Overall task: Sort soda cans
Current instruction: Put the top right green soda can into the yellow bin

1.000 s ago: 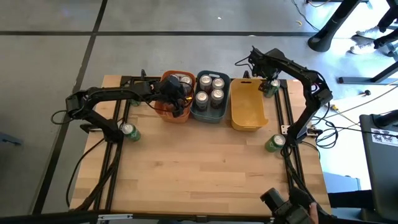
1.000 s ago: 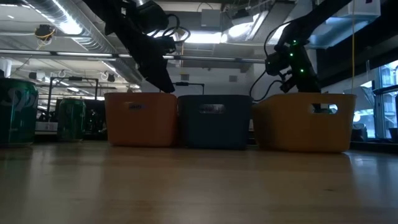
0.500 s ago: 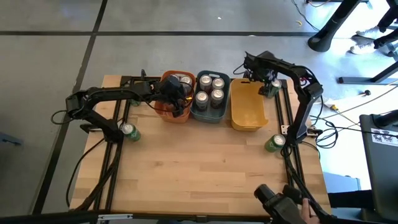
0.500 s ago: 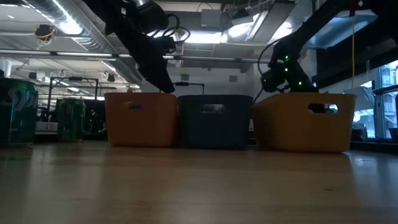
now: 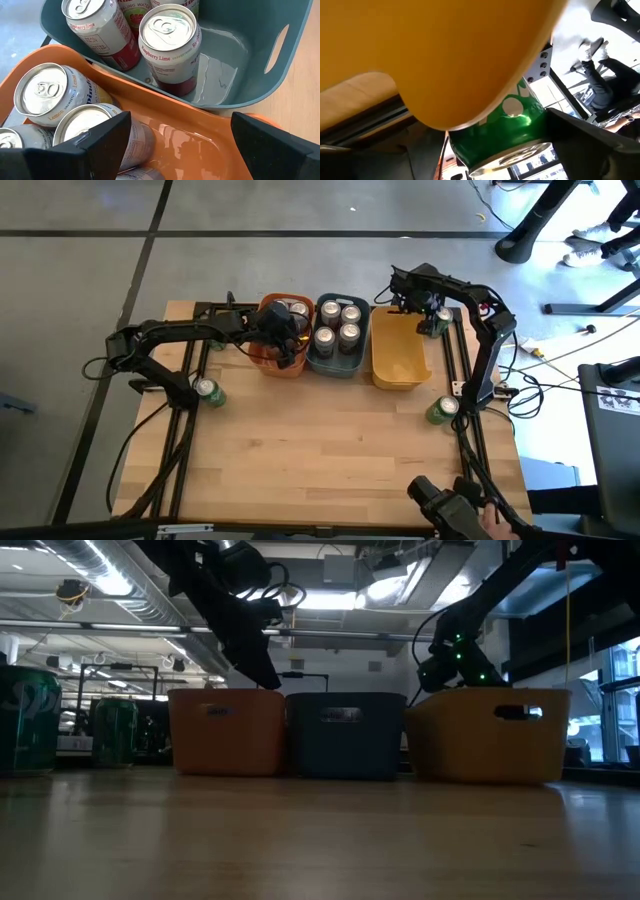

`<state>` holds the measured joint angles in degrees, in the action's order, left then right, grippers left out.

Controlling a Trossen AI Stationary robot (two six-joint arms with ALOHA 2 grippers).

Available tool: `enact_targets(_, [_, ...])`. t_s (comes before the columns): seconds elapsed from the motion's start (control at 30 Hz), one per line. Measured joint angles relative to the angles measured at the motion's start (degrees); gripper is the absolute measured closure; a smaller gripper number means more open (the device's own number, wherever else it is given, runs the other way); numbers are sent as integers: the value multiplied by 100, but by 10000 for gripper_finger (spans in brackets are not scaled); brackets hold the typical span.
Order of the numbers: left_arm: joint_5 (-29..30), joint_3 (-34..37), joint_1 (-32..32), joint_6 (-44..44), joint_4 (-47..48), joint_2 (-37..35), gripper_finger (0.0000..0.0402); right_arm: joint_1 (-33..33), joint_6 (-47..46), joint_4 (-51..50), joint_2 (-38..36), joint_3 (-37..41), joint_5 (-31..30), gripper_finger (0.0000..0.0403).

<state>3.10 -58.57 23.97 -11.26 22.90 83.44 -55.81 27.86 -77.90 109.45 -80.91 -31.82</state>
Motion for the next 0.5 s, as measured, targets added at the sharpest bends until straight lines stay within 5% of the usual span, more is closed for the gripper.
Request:
enact_targets(0.3, [0,0,0,-22,0,0,70,68,-309,-242,11,14,-208,134])
enact_targets(0.5, [-1,0,0,-31,0,0,70,68,-438,-286,-11,18,-161,131])
